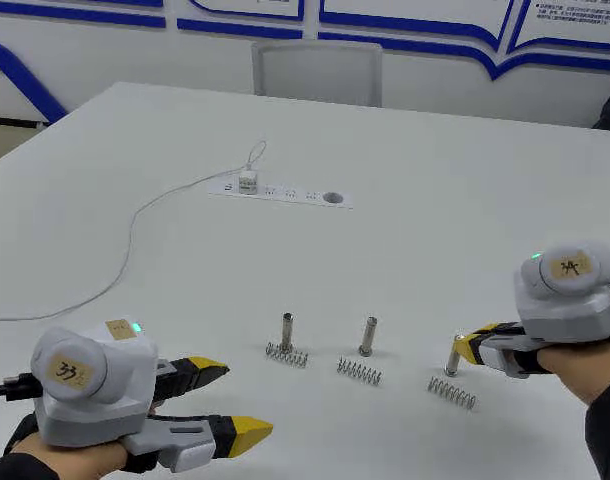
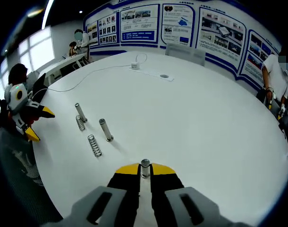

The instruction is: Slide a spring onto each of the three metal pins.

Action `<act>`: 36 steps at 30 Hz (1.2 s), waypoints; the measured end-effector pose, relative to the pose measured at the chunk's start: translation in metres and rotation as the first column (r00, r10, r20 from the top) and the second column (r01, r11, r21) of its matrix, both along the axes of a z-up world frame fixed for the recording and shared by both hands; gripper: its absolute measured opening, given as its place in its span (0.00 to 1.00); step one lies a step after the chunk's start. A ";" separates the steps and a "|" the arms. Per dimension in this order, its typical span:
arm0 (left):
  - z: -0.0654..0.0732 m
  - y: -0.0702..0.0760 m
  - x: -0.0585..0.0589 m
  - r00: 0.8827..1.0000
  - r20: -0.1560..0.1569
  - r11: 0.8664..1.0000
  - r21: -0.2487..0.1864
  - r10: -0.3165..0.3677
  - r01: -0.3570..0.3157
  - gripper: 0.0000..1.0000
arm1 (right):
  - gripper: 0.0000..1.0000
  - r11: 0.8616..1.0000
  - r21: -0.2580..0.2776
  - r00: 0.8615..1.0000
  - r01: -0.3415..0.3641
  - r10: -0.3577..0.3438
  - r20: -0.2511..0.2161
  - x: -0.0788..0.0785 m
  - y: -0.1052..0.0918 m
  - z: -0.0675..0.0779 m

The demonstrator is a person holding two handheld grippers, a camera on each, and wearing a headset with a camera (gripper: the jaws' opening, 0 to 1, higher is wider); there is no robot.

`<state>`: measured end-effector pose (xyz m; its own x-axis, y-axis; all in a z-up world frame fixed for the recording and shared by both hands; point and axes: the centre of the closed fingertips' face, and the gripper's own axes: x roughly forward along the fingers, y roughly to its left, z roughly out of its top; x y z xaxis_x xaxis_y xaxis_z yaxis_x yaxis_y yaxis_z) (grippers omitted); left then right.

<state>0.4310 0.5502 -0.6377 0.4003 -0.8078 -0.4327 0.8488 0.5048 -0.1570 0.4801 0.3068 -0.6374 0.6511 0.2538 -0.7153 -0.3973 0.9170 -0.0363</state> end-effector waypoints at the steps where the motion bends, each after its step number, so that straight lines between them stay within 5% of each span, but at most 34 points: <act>1: 0.000 0.000 0.000 1.000 0.000 1.000 0.000 0.000 0.000 0.55 | 0.09 1.000 0.001 1.000 0.003 -0.003 0.000 0.000 -0.001 0.000; 16: 0.001 0.000 0.000 1.000 0.003 1.000 -0.003 -0.002 0.002 0.55 | 0.09 1.000 -0.016 1.000 -0.013 0.013 -0.016 -0.016 -0.004 -0.002; 23: 0.001 -0.002 0.000 1.000 0.002 1.000 -0.004 -0.008 0.008 0.55 | 0.09 0.991 -0.022 0.989 -0.135 0.133 -0.063 -0.029 0.014 -0.008; 27: 0.001 -0.002 -0.001 1.000 0.002 1.000 -0.003 -0.012 0.012 0.55 | 0.10 0.974 -0.048 0.973 -0.221 0.216 -0.085 -0.029 0.027 -0.012; 36: 0.001 -0.001 0.000 1.000 -0.001 1.000 -0.007 -0.006 0.006 0.55 | 0.12 0.893 -0.191 0.909 -0.408 0.378 -0.175 -0.024 0.037 -0.023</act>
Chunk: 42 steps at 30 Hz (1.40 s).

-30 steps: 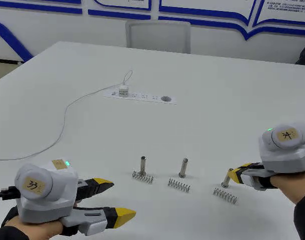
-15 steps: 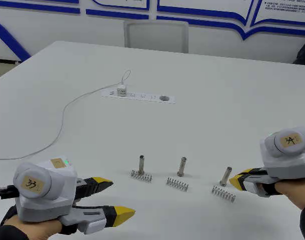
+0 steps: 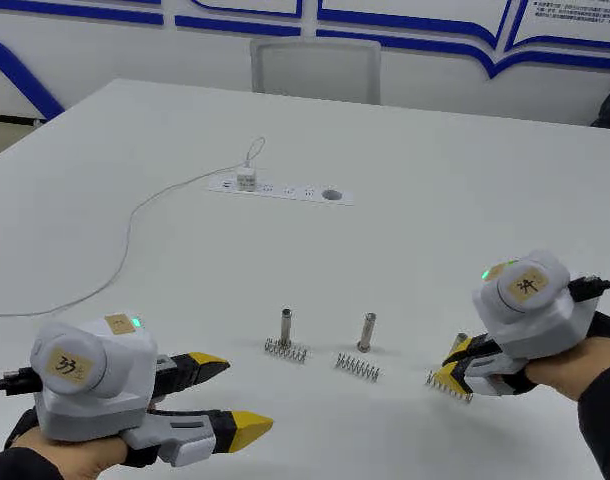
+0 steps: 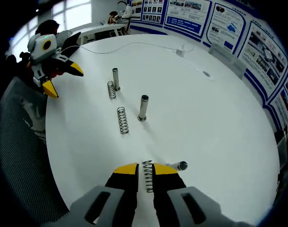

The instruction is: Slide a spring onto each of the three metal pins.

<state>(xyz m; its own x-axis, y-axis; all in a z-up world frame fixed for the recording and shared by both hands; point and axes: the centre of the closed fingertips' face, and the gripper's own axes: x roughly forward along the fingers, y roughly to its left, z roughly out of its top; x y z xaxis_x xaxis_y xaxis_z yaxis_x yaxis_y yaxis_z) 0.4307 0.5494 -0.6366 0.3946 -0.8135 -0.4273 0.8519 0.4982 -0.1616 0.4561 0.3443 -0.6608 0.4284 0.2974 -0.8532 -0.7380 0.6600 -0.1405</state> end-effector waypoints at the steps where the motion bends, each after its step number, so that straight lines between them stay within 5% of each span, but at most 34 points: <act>1: 0.000 0.000 0.000 1.000 0.000 1.000 0.000 0.001 -0.001 0.55 | 0.13 1.000 -0.012 1.000 -0.010 0.010 -0.006 0.001 0.000 -0.001; 15: -0.001 0.001 0.000 1.000 -0.003 1.000 0.002 0.004 -0.004 0.54 | 0.16 0.978 -0.140 0.980 -0.156 0.136 -0.145 0.002 0.003 -0.025; 21: -0.001 0.001 0.000 1.000 -0.005 1.000 0.002 0.006 -0.006 0.54 | 0.16 0.973 -0.156 0.972 -0.170 0.141 -0.186 0.003 -0.001 -0.033; 29: -0.002 0.001 0.000 1.000 -0.008 1.000 0.002 0.007 -0.007 0.54 | 0.13 0.983 -0.108 0.967 -0.146 0.119 -0.224 0.001 0.000 -0.032; 42: -0.002 0.001 -0.001 1.000 -0.003 1.000 0.000 0.007 -0.007 0.54 | 0.12 0.988 -0.088 0.982 -0.127 0.113 -0.149 -0.003 0.004 -0.016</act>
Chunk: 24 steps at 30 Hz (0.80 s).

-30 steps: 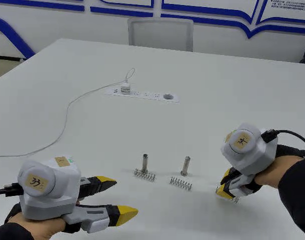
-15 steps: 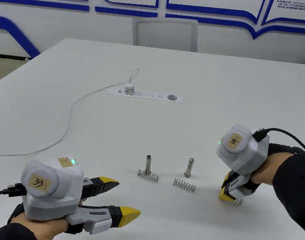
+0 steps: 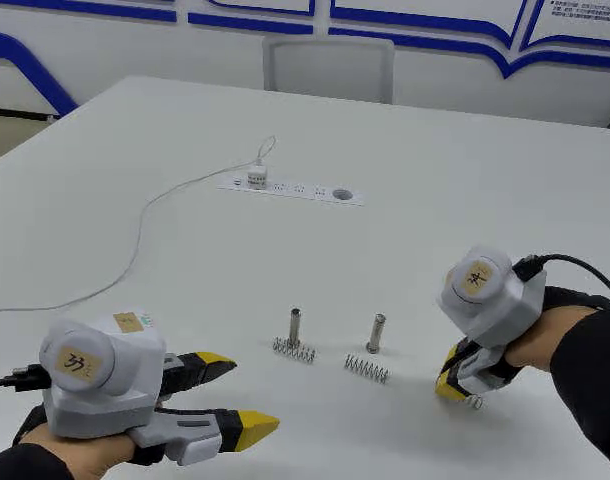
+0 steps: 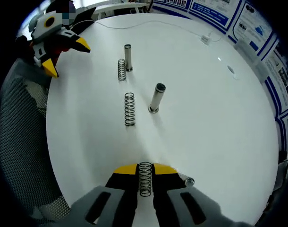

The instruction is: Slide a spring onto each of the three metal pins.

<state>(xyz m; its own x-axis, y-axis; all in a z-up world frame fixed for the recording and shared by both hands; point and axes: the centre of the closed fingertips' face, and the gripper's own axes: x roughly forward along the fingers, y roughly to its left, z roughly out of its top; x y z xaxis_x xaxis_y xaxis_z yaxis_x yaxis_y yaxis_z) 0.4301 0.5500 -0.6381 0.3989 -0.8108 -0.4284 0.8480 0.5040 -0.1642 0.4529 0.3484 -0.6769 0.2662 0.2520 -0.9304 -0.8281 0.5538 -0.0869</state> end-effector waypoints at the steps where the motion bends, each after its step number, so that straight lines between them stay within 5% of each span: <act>1: 0.000 0.000 0.000 1.000 0.001 1.000 0.000 -0.001 0.001 0.54 | 0.12 1.000 0.012 1.000 0.007 -0.007 0.010 0.000 0.001 0.003; 24: 0.002 -0.001 -0.001 1.000 0.008 1.000 0.002 -0.013 0.013 0.54 | 0.12 0.980 0.148 0.983 0.134 -0.151 0.108 -0.013 -0.009 0.030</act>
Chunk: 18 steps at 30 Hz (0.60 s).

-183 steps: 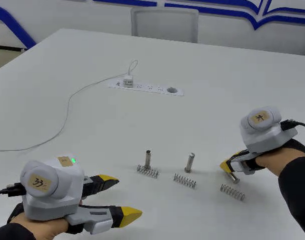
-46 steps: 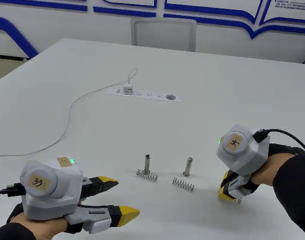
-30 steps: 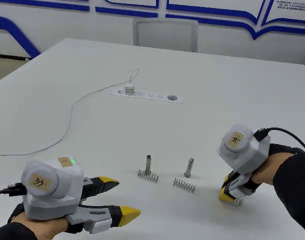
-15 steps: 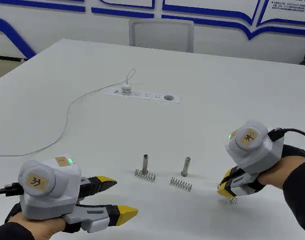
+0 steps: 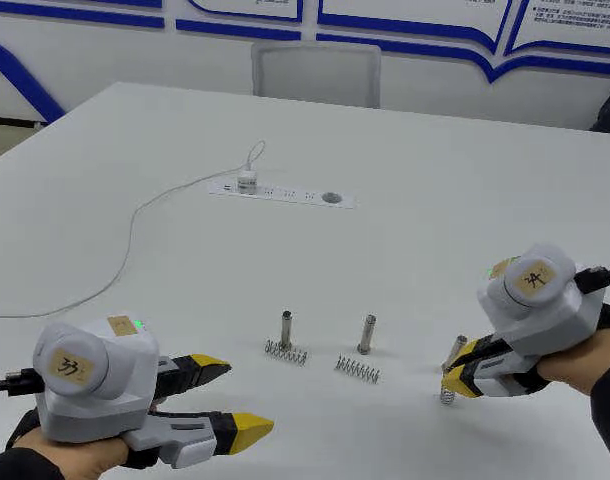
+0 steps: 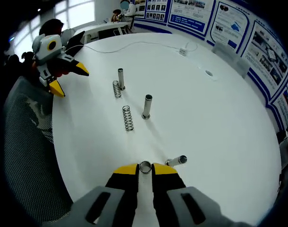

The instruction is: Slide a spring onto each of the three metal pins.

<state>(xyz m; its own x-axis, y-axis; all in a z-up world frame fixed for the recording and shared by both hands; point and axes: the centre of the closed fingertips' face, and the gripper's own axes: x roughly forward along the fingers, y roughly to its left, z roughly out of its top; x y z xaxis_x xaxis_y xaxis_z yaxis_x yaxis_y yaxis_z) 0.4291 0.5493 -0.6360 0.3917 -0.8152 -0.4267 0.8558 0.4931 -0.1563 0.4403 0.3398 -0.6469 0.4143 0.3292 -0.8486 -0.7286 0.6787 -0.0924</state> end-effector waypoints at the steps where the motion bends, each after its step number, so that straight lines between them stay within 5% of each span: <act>1: 0.000 0.000 0.000 1.000 0.000 1.000 0.000 0.000 0.000 0.54 | 0.12 1.000 0.002 1.000 0.001 -0.001 0.002 0.000 0.000 0.001; 18: 0.001 0.000 0.000 1.000 0.000 1.000 -0.002 0.002 -0.002 0.54 | 0.12 0.992 0.112 0.995 0.057 -0.065 0.072 0.007 0.003 0.053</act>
